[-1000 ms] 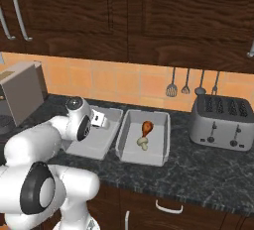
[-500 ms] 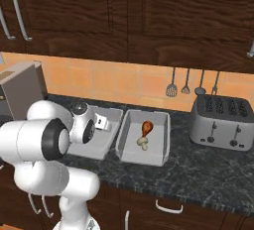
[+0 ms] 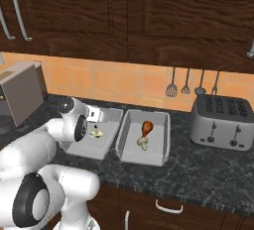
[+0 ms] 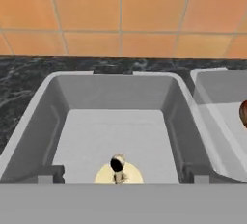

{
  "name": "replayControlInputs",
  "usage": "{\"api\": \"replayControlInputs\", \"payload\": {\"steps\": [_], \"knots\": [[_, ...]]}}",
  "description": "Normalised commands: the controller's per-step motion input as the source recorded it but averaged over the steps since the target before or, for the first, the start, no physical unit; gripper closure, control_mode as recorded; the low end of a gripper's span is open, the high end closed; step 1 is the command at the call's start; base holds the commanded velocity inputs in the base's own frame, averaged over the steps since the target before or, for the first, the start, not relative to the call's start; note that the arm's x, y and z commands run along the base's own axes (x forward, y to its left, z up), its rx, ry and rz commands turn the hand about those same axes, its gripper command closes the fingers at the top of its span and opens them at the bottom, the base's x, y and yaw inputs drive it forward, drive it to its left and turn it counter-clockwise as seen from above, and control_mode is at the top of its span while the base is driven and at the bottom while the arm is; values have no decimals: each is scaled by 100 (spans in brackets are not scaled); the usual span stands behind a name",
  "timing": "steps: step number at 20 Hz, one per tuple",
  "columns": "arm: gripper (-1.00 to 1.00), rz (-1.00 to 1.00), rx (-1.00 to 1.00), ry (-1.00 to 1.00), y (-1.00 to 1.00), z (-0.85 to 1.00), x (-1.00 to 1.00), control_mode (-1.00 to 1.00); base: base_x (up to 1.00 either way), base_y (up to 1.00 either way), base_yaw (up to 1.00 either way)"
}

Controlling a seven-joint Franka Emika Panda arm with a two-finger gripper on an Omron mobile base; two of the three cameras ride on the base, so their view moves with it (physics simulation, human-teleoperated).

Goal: Place one mushroom and one chicken drumstick in each tupperware on the nearby counter, to pack two identical lunches.

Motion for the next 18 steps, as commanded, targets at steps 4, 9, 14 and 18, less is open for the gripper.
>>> {"api": "replayControlInputs", "payload": {"steps": [4,9,14,18], "knots": [[-100,-5,2,-13,-30,61,-98,-100,0,0,0],[-100,0,5,-1,-41,11,-100,-100,0,0,0],[-100,6,-4,0,-1,0,-100,-100,0,0,0],[-100,1,-4,0,2,-1,-25,100,-75,3,2]]}}
